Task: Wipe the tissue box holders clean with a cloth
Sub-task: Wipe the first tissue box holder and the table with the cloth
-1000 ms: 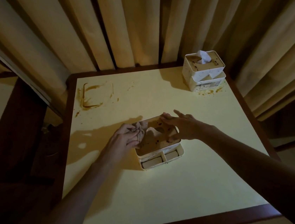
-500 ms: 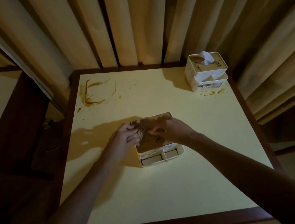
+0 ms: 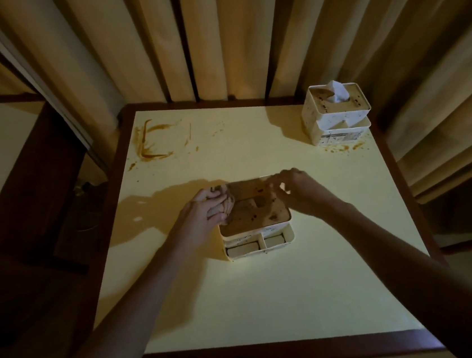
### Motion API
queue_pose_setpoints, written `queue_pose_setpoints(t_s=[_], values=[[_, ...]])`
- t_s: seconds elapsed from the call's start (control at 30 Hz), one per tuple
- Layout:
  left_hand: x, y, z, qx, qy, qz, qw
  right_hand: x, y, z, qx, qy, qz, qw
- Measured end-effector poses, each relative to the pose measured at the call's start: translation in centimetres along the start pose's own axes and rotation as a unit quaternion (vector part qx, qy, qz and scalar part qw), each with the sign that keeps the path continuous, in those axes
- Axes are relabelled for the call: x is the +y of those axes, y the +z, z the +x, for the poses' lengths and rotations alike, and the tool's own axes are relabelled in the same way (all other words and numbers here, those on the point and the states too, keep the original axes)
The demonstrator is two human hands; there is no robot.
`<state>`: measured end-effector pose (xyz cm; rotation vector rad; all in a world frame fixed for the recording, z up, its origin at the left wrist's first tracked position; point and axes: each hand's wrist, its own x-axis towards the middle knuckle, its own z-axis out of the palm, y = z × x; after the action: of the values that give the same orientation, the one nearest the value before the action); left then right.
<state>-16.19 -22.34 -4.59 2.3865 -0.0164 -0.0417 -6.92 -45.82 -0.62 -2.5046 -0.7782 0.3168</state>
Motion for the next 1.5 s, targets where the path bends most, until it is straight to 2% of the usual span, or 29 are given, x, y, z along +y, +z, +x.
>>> queue_pose_setpoints(t_s=[0.03,0.13,0.2,0.33,0.5,0.57,0.7,0.8,1.03,1.1,1.17,1.3,1.5], values=[[0.2,0.0,0.1,0.003,-0.003,0.004,1.0,1.0,-0.4,-0.2,-0.017,0.002,-0.037,0.999],[0.8,-0.1,0.6,0.017,-0.007,0.029,0.999,2.7,-0.9,-0.2,-0.148,0.043,-0.16,0.975],[1.2,0.0,0.9,0.023,-0.002,0.064,0.998,3.0,-0.9,0.2,-0.175,0.036,-0.201,0.963],[1.8,0.5,0.9,0.046,-0.018,0.09,0.995,2.8,-1.2,0.7,-0.18,0.016,-0.236,0.955],[2.3,1.1,-2.7,0.009,0.009,0.085,0.996,2.8,-1.2,1.1,-0.185,0.002,-0.251,0.95],[2.3,1.0,-3.1,0.019,0.009,0.086,0.996,2.8,-1.2,1.2,-0.186,-0.002,-0.246,0.951],[2.6,0.4,0.9,0.063,-0.027,0.146,0.987,3.0,-1.0,1.1,-0.18,-0.007,-0.244,0.953],[2.8,0.3,2.5,0.054,-0.014,0.17,0.984,3.0,-0.8,1.0,-0.179,-0.003,-0.244,0.953],[2.8,1.5,-4.4,0.017,0.034,0.091,0.995,2.8,-0.8,1.1,-0.182,0.004,-0.256,0.949],[2.7,1.3,-4.5,0.008,0.047,0.106,0.993,2.7,-0.9,1.1,-0.19,0.006,-0.26,0.947],[2.3,0.5,-2.9,0.007,0.025,0.105,0.994,2.5,-0.9,1.2,-0.196,0.005,-0.264,0.944],[2.2,0.0,1.5,0.058,-0.033,0.095,0.993,2.3,-1.1,1.1,-0.205,0.015,-0.258,0.944],[1.9,0.6,0.8,0.091,-0.038,0.052,0.994,2.2,-1.0,1.0,-0.211,0.025,-0.254,0.944]])
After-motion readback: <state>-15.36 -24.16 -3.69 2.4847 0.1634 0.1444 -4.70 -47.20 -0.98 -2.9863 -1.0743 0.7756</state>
